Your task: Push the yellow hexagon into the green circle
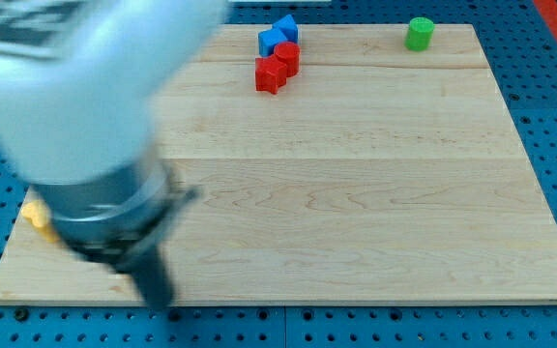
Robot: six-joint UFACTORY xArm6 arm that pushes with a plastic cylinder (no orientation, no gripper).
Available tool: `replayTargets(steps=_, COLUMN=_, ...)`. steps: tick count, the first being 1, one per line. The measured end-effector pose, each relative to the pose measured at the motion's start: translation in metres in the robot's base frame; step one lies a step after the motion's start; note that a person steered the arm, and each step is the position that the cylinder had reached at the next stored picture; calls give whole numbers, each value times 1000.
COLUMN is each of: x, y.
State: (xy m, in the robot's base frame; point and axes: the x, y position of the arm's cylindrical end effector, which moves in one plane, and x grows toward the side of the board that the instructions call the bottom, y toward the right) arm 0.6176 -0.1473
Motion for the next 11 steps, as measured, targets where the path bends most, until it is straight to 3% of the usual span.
replayTargets(steps=1, x=0, y=-84)
replayTargets(steps=3, x=-46, y=12)
replayTargets(steps=5, x=-55, y=97)
replayTargets(steps=6, x=-83, y=120)
replayTargets(steps=8, x=-99, y=224)
replayTargets(steps=11, x=-177, y=182)
